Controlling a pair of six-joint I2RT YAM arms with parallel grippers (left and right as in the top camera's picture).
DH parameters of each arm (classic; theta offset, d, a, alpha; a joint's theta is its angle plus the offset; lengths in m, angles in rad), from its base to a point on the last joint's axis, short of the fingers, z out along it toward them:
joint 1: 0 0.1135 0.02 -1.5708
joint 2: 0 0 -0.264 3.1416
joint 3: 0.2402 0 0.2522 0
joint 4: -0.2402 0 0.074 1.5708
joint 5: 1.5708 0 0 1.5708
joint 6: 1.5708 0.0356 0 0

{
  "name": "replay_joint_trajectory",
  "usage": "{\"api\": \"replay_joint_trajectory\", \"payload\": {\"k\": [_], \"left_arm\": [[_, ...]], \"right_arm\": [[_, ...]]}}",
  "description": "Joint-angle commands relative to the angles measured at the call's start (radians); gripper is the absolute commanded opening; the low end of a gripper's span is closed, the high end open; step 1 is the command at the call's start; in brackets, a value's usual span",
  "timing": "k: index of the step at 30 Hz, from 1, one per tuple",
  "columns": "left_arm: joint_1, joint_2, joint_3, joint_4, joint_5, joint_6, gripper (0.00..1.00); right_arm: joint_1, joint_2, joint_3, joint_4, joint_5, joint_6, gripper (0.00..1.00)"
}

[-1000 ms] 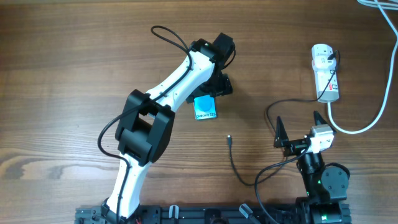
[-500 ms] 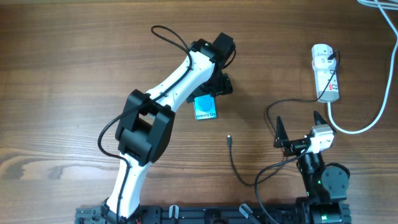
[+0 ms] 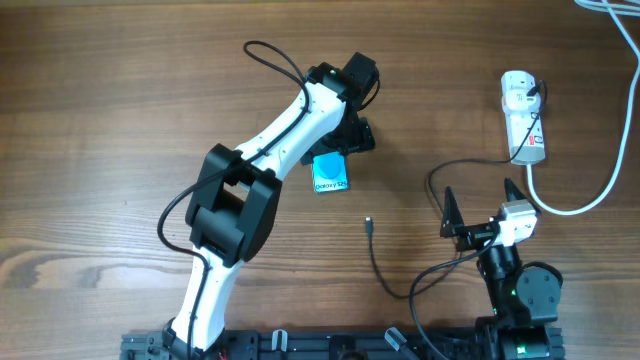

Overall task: Plug charger to phone and switch on socket
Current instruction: 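Close the left gripper on the phone's sides and secure the grip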

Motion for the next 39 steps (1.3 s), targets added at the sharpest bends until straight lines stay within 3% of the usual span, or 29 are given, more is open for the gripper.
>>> {"api": "replay_joint_trajectory", "payload": {"k": [1, 39], "left_arm": [[-0.005, 0.014, -0.022, 0.014, -0.017, 0.005, 1.00], [-0.005, 0.014, -0.068, 0.073, -0.017, 0.005, 1.00]], "right_arm": [[-0.003, -0.003, -0.002, 0.002, -0.001, 0.008, 0.99], [-0.003, -0.003, -0.002, 0.002, -0.001, 0.007, 1.00]]}}
